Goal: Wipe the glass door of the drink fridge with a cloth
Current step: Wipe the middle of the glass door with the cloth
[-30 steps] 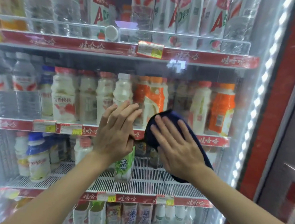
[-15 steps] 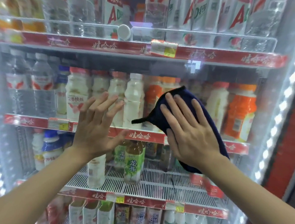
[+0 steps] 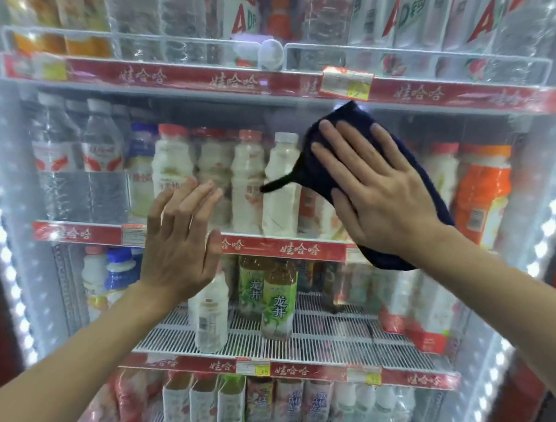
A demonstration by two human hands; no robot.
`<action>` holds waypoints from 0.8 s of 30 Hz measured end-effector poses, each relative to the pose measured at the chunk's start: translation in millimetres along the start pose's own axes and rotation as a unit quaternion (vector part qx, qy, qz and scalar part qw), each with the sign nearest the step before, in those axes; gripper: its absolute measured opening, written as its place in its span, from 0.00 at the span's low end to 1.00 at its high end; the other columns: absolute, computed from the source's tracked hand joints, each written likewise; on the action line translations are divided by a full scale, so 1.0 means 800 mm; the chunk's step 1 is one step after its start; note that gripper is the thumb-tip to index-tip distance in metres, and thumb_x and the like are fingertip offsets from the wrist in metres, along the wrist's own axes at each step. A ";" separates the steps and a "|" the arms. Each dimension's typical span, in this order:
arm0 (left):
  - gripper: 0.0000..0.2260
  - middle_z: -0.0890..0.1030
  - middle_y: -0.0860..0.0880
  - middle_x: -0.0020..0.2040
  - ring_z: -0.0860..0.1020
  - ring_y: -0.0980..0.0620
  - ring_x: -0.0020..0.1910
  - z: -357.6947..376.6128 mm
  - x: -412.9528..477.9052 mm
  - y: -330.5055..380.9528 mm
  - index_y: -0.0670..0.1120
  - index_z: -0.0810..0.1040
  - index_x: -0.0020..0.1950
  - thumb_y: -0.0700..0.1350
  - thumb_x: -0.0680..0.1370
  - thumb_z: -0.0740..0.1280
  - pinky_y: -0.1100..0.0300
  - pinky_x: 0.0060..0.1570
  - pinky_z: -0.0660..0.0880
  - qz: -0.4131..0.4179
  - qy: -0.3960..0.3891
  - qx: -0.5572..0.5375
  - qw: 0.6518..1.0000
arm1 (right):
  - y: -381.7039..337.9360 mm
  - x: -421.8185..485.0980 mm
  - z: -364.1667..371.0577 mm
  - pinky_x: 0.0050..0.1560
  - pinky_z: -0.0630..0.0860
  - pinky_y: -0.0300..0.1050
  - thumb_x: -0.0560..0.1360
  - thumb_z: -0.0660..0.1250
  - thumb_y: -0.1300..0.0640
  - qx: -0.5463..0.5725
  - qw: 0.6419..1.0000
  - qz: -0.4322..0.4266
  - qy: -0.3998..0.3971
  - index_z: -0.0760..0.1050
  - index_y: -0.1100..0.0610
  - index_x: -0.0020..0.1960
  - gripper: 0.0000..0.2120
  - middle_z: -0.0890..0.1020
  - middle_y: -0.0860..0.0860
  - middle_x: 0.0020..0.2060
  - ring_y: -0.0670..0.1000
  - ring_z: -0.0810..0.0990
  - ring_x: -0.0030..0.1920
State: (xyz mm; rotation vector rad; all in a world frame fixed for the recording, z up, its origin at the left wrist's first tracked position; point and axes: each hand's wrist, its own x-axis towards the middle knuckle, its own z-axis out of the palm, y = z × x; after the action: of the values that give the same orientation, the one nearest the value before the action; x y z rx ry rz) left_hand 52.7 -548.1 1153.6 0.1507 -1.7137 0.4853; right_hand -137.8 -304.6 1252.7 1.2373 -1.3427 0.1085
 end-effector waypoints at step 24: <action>0.22 0.68 0.42 0.72 0.65 0.42 0.75 -0.019 -0.047 -0.060 0.39 0.67 0.74 0.41 0.79 0.59 0.40 0.75 0.60 -0.028 0.021 -0.002 0.999 | -0.185 -0.015 0.049 0.82 0.49 0.60 0.84 0.56 0.50 0.038 0.999 0.008 -0.030 0.54 0.61 0.82 0.31 0.55 0.57 0.82 0.56 0.53 0.83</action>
State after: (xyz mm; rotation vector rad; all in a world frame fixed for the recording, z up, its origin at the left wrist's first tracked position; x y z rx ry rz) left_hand 92.0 -591.5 1130.2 0.1839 -1.6644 0.4395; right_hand -67.3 -387.9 1145.0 1.3028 -1.4115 0.1359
